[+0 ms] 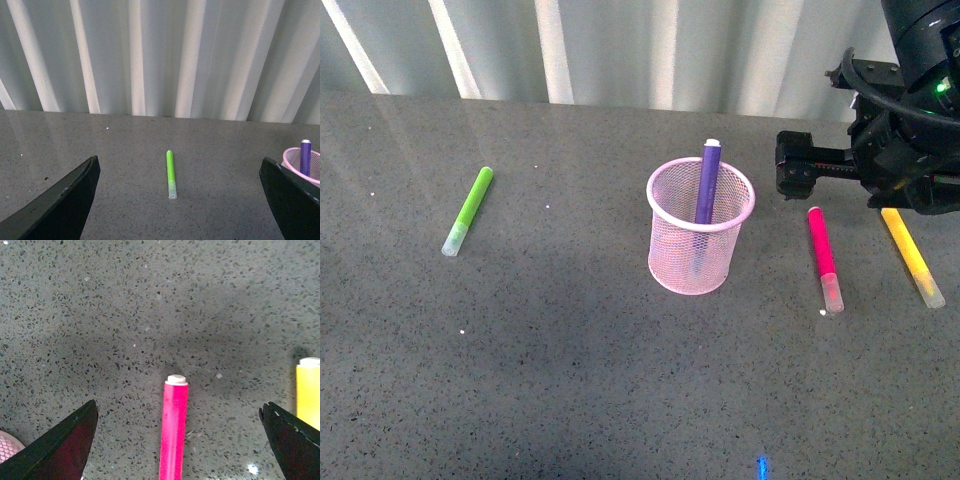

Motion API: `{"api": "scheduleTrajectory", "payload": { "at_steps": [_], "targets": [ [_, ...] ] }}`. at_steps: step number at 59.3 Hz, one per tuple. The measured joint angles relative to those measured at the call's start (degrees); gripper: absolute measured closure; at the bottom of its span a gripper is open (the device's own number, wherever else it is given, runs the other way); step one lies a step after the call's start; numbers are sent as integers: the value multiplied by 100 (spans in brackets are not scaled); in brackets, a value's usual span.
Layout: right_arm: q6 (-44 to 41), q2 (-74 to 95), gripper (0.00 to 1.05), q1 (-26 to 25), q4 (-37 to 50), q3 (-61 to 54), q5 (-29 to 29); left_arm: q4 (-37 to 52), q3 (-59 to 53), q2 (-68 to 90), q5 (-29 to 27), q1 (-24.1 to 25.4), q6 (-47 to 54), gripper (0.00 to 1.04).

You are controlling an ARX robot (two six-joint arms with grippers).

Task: Insert purple and pink pens into pink cup

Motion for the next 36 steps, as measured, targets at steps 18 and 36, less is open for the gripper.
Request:
{"api": "scheduleTrajectory", "payload": {
  "at_steps": [18,36],
  "targets": [
    [109,433,7,144,138,173,-59,0,0,0,2,0,0,7],
    [157,612,7,223,247,195,2,0,0,0,0,0,0,7]
  ]
}}
